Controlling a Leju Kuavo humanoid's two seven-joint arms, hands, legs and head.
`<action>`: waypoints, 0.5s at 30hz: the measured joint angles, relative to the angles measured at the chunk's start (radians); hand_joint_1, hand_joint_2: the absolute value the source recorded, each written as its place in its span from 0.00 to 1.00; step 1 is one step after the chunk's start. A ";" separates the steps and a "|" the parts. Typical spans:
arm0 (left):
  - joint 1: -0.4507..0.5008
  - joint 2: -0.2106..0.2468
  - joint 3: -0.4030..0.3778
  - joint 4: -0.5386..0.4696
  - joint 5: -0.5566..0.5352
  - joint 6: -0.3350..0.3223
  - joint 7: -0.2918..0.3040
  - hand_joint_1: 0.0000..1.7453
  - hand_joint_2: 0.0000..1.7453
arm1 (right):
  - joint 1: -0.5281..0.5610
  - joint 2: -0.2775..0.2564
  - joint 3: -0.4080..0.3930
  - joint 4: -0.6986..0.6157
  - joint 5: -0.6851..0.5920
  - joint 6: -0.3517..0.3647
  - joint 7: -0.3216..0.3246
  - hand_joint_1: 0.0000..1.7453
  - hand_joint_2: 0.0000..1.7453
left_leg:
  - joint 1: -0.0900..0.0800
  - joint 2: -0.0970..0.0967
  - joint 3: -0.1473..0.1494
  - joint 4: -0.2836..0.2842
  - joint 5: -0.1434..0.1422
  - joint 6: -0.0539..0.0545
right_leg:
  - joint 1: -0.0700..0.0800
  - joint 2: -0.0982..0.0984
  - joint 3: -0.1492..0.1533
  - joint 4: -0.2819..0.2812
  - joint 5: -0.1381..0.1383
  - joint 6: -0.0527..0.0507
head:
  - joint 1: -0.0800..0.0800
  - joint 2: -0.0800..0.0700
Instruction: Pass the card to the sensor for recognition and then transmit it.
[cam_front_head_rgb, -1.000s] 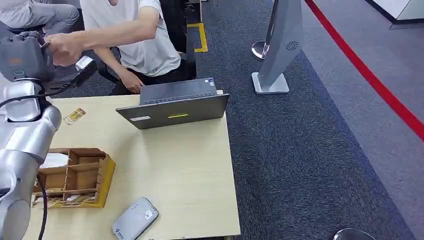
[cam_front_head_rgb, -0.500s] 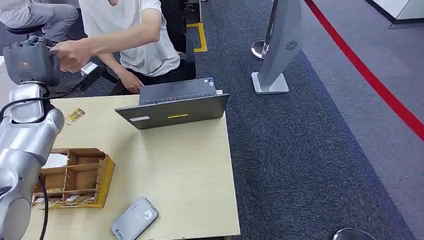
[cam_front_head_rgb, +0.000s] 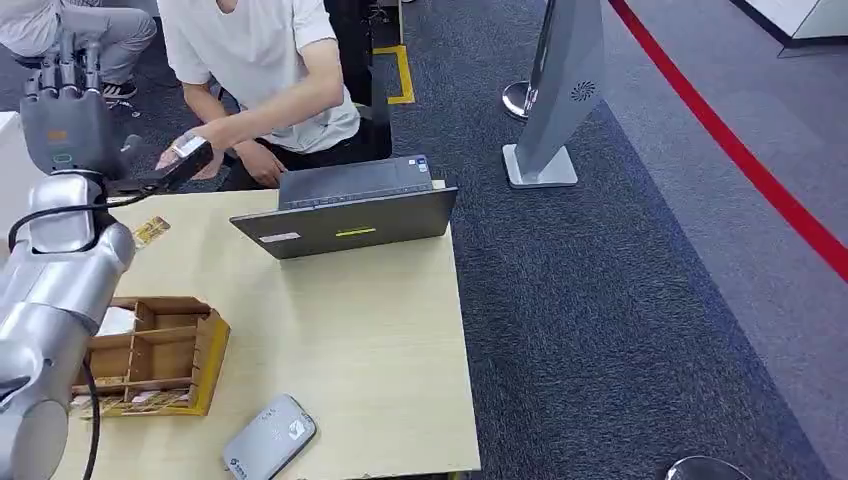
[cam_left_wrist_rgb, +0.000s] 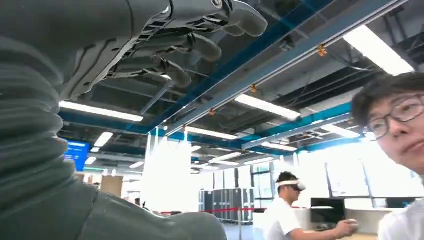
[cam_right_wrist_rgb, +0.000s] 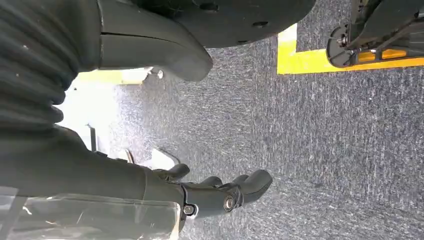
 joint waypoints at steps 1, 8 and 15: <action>0.016 0.000 0.001 -0.013 0.008 0.005 -0.017 0.00 1.00 | 0.000 0.000 0.000 0.000 -0.009 -0.003 -0.001 0.00 1.00 | 0.000 0.000 0.000 0.000 0.000 0.000 | 0.000 0.000 0.000 0.000 0.000 0.000 | 0.000 0.000; 0.264 0.008 0.007 -0.329 0.119 -0.070 -0.085 0.00 1.00 | 0.002 0.000 -0.019 0.000 -0.068 -0.012 -0.015 0.00 1.00 | 0.000 0.002 0.000 -0.001 -0.002 0.000 | 0.000 0.002 0.000 0.000 -0.001 0.000 | 0.002 0.000; 0.523 0.040 0.007 -0.685 0.160 -0.115 -0.084 0.00 1.00 | 0.006 0.000 -0.042 0.000 -0.081 -0.013 -0.015 0.00 1.00 | 0.000 0.002 -0.001 0.000 -0.003 0.000 | 0.000 0.001 -0.001 0.000 -0.003 0.001 | 0.001 0.000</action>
